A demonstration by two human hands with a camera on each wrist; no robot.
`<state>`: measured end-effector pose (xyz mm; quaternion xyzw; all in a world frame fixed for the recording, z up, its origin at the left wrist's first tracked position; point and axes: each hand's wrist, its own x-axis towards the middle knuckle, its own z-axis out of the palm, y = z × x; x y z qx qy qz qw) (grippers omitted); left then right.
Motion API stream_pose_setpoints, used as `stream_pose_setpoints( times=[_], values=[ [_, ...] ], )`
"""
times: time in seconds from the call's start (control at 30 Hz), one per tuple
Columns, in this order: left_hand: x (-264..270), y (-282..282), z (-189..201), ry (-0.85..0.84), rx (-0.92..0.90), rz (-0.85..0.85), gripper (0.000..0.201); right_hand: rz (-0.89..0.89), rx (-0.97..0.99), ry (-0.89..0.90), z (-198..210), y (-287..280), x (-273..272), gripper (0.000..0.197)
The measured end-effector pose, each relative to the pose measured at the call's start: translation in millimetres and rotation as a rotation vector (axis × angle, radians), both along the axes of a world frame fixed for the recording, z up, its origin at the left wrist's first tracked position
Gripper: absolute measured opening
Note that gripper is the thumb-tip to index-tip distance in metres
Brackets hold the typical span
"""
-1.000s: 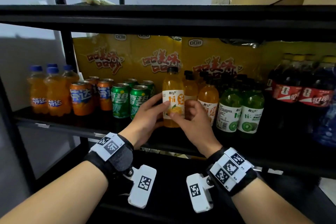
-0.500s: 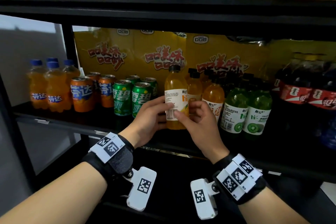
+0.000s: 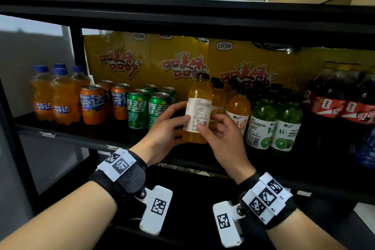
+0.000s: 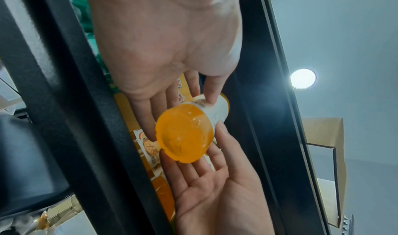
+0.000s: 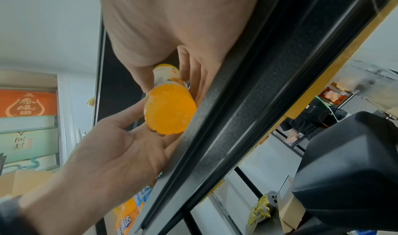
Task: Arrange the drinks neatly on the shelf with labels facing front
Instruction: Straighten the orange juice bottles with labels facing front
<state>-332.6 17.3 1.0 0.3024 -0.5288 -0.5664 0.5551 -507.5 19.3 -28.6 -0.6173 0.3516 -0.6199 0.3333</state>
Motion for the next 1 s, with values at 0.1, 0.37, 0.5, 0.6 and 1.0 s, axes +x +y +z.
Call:
stream_pose_setpoints(
  times=[0.1,0.37,0.5,0.6,1.0],
  values=[
    [-3.5,3.0,-0.4,-0.006,-0.055,0.065,0.048,-0.001,0.01,0.05,3.5,4.6,1.7,0.05],
    [-4.0,5.7,0.5,-0.146,-0.12,0.143,0.059,0.132,0.068,0.111,-0.4,2.8,0.8,0.06],
    [-5.3,4.5,-2.0,-0.168,-0.15,0.194,0.069,0.177,0.072,0.131,2.9,5.6,0.7,0.059],
    [-5.9,2.9,-2.8,-0.199,-0.161,0.218,0.063,0.184,0.074,0.141,3.3,6.7,0.6,0.059],
    [21.2,-16.4,-16.9,-0.495,-0.337,0.536,0.079,-0.153,-0.011,0.173,52.2,20.9,-29.0,0.028]
  ],
)
